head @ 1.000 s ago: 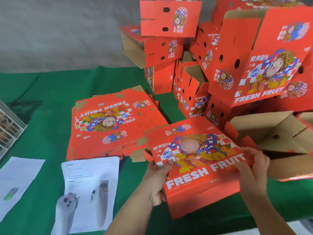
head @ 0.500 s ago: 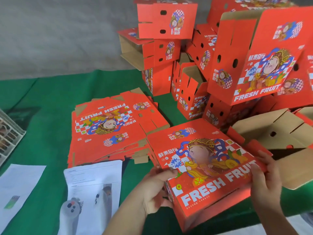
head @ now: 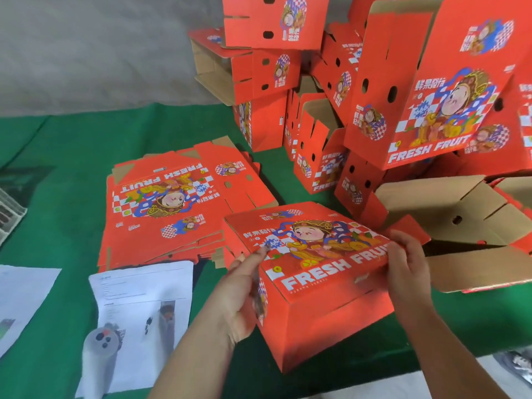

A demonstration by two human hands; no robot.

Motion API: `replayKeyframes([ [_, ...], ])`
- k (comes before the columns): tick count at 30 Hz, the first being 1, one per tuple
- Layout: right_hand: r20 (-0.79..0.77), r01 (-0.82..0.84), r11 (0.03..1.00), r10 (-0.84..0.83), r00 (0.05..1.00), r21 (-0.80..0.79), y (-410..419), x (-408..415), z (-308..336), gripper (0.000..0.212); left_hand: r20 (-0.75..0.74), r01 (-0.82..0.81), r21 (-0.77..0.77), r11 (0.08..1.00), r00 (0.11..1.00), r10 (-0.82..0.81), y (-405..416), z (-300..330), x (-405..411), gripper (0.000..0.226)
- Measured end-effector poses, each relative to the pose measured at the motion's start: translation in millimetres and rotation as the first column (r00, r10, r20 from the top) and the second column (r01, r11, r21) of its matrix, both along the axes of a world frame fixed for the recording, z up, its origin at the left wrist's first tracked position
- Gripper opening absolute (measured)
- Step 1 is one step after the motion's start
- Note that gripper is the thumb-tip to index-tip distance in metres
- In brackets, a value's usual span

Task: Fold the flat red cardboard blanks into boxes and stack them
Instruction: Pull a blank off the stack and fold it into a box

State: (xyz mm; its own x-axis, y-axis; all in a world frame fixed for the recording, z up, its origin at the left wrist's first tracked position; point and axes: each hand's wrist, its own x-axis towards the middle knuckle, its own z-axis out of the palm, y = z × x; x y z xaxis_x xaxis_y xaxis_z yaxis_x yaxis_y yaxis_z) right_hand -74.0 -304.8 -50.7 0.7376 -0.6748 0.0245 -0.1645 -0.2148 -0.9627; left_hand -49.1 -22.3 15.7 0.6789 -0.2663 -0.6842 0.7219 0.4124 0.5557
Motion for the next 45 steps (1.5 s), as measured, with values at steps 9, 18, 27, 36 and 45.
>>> replayKeyframes([
  [9, -0.053, -0.223, 0.975, 0.222, 0.973, -0.007, -14, 28, 15, 0.040, 0.048, -0.176, 0.065, 0.982, 0.984, 0.173, -33, 17, -1, 0.052],
  [18, 0.090, -0.292, 0.917, 0.278, 0.956, 0.271, -28, 32, 25, 0.029, 0.380, -0.334, -0.085, 0.939, 0.860, 0.341, -59, 41, -50, 0.053],
  [27, -0.224, -0.565, 0.597, 0.548, 0.806, -0.570, -27, 5, -21, 0.077, 0.617, -0.437, 0.611, 0.660, 0.785, -0.051, -23, -37, -58, 0.043],
  [36, -0.482, -0.064, 0.756, 0.477, 0.735, 0.651, -27, -7, -71, 0.047, 0.559, -0.277, 0.742, 0.611, 0.759, -0.335, -49, -98, -50, 0.051],
  [45, -0.461, 0.484, 0.148, -0.165, 0.872, 0.863, -71, 9, -88, 0.069, 0.378, -0.160, 0.812, 0.562, 0.878, -0.295, -56, -120, -24, 0.048],
])
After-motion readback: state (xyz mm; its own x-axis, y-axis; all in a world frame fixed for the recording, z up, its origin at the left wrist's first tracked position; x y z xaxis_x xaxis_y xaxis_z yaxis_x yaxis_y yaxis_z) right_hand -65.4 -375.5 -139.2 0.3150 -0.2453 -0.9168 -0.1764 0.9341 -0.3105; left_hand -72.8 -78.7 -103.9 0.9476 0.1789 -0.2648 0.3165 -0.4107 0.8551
